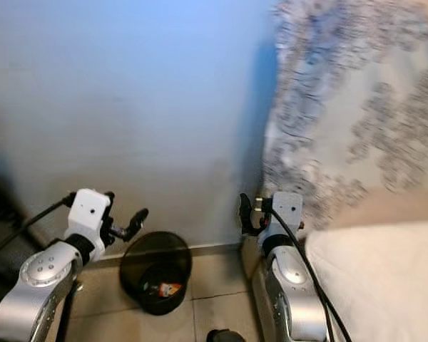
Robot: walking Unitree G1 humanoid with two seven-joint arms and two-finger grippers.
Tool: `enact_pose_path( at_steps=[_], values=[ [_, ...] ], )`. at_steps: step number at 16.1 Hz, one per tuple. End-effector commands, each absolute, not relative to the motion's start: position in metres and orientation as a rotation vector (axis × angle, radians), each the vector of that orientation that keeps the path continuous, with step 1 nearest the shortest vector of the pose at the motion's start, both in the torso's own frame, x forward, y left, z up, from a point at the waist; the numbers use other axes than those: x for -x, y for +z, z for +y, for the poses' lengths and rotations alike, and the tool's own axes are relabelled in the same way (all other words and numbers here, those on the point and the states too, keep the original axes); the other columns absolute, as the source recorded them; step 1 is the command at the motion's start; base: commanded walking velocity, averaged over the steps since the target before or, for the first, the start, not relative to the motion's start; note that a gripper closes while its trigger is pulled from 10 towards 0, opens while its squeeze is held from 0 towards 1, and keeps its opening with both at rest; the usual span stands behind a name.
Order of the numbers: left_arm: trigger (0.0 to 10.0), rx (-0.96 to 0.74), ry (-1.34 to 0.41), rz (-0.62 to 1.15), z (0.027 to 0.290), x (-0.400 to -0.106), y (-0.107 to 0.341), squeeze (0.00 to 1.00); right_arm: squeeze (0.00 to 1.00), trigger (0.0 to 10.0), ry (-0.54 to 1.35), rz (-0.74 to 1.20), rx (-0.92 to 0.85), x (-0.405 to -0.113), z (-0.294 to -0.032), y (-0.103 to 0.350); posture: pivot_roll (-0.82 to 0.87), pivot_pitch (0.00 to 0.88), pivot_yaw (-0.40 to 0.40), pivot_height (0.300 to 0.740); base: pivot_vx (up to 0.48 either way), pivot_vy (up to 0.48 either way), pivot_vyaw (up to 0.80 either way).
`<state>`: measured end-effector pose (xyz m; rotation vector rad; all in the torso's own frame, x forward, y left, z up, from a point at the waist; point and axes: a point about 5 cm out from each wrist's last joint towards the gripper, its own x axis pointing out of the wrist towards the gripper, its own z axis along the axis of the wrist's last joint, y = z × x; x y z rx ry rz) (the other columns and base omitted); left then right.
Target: Clean up the room
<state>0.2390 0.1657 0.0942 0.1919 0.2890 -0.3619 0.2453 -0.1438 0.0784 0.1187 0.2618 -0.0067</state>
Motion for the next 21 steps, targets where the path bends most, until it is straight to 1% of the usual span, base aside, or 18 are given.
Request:
enact_pose_path(
  at_steps=[1, 3, 4, 5, 7, 8, 11, 12, 15, 17, 18, 21],
  values=[
    [10.0, -0.198, -0.384, 0.309, 0.163, -0.237, 0.092, 0.00, 1.00, 10.0, -0.010, 0.268, -0.113, -0.244, -0.144, 0.080, 0.02, 0.000, -0.006, 0.740, 0.000, 0.000, -0.80],
    [10.0, -0.202, -0.394, 0.322, 0.161, -0.237, 0.091, 0.00, 1.00, 10.0, -0.027, 0.281, -0.093, -0.243, -0.151, 0.081, 0.03, 0.000, -0.031, 0.740, 0.000, 0.000, -0.80],
    [10.0, -0.210, -0.401, 0.317, 0.160, -0.238, 0.091, 0.00, 1.00, 10.0, -0.039, 0.280, -0.098, -0.245, -0.155, 0.082, 0.04, 0.000, -0.029, 0.740, 0.000, 0.000, -0.80],
    [10.0, -0.211, -0.389, 0.313, 0.159, -0.240, 0.090, 0.00, 1.00, 10.0, -0.050, 0.286, -0.095, -0.245, -0.158, 0.078, 0.02, 0.000, -0.007, 0.740, 0.000, 0.000, -0.80],
    [10.0, -0.222, -0.411, 0.319, 0.159, -0.241, 0.091, 0.00, 1.00, 10.0, -0.039, 0.277, -0.093, -0.248, -0.155, 0.082, 0.03, 0.000, -0.025, 0.740, 0.000, 0.000, -0.80],
    [10.0, -0.226, -0.396, 0.317, 0.161, -0.242, 0.091, 0.00, 1.00, 10.0, -0.021, 0.270, -0.081, -0.249, -0.153, 0.084, 0.01, 0.000, -0.023, 0.740, 0.000, 0.000, -0.80],
    [10.0, -0.239, -0.397, 0.299, 0.157, -0.247, 0.092, 0.00, 1.00, 10.0, -0.046, 0.269, -0.088, -0.252, -0.162, 0.086, 0.04, 0.000, -0.031, 0.740, 0.000, 0.000, -0.80],
    [10.0, -0.227, -0.383, 0.303, 0.158, -0.249, 0.091, 0.00, 1.00, 10.0, -0.036, 0.272, -0.083, -0.253, -0.161, 0.083, 0.01, 0.000, -0.001, 0.740, 0.000, 0.000, -0.80],
    [10.0, -0.240, -0.401, 0.311, 0.159, -0.247, 0.091, 0.00, 1.00, 10.0, -0.013, 0.241, -0.080, -0.258, -0.154, 0.090, 0.02, 0.000, -0.025, 0.740, 0.000, 0.000, -0.80],
    [10.0, -0.251, -0.398, 0.301, 0.160, -0.251, 0.092, 0.00, 1.00, 10.0, -0.015, 0.259, -0.086, -0.255, -0.155, 0.086, 0.05, 0.000, -0.042, 0.740, 0.000, 0.000, -0.80],
    [10.0, -0.260, -0.389, 0.295, 0.161, -0.252, 0.093, 0.00, 1.00, 10.0, -0.020, 0.268, -0.099, -0.254, -0.156, 0.083, 0.03, 0.000, -0.020, 0.740, 0.000, 0.000, -0.80],
    [10.0, -0.261, -0.391, 0.293, 0.163, -0.254, 0.095, 0.00, 1.00, 10.0, -0.001, 0.246, -0.091, -0.257, -0.151, 0.086, 0.04, 0.000, -0.039, 0.740, 0.000, 0.000, -0.80]
  ],
)
